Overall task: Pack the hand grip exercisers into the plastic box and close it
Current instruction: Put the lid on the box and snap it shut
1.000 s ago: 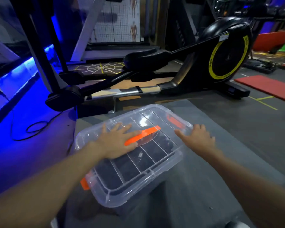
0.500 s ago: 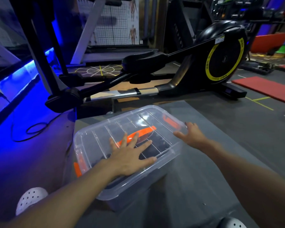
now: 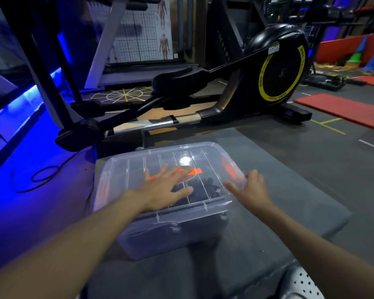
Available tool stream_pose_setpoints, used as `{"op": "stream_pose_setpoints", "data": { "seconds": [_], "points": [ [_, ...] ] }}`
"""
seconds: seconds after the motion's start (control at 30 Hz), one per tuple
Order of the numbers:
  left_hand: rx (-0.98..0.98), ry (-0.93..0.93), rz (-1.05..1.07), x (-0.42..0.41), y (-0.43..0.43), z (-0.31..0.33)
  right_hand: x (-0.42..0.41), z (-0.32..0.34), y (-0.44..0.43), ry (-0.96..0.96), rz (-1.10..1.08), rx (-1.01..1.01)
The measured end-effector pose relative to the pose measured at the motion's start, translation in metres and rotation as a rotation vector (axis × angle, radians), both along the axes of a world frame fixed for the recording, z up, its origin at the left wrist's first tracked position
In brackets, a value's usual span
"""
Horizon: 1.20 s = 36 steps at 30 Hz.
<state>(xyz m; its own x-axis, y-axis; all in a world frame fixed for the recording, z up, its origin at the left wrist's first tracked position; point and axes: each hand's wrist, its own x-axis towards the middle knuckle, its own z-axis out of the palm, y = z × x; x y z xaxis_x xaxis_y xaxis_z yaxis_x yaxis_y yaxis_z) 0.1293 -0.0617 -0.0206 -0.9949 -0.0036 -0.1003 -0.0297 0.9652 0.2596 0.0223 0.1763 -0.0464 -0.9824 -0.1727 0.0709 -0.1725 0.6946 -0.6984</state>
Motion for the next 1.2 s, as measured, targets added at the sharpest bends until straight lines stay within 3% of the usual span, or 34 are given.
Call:
{"op": "stream_pose_setpoints", "data": {
  "seconds": [0.1,0.23,0.37,0.53,0.67,0.9,1.2],
  "points": [
    [0.033,0.012,0.062,-0.022,0.031,0.005,-0.018,-0.002,0.006,-0.115,-0.044,-0.250],
    [0.007,-0.064,0.040,-0.038,0.066,0.000,-0.043,-0.010,0.007,-0.441,-0.085,-0.523],
    [-0.064,-0.038,0.048,-0.039,0.074,-0.016,-0.070,-0.026,0.006,-0.579,0.004,-0.620],
    [-0.074,-0.009,0.052,-0.041,0.073,-0.020,-0.076,-0.009,-0.005,-0.457,-0.080,-0.620],
    [-0.075,-0.002,0.053,-0.040,0.073,-0.021,-0.065,-0.001,-0.008,-0.415,0.084,-0.472],
    [-0.077,-0.009,0.046,-0.039,0.074,-0.021,-0.061,-0.004,-0.009,-0.284,0.073,-0.450],
    [-0.087,-0.005,0.040,-0.038,0.074,-0.020,-0.065,-0.009,-0.012,-0.126,0.084,-0.270]
  ]
}}
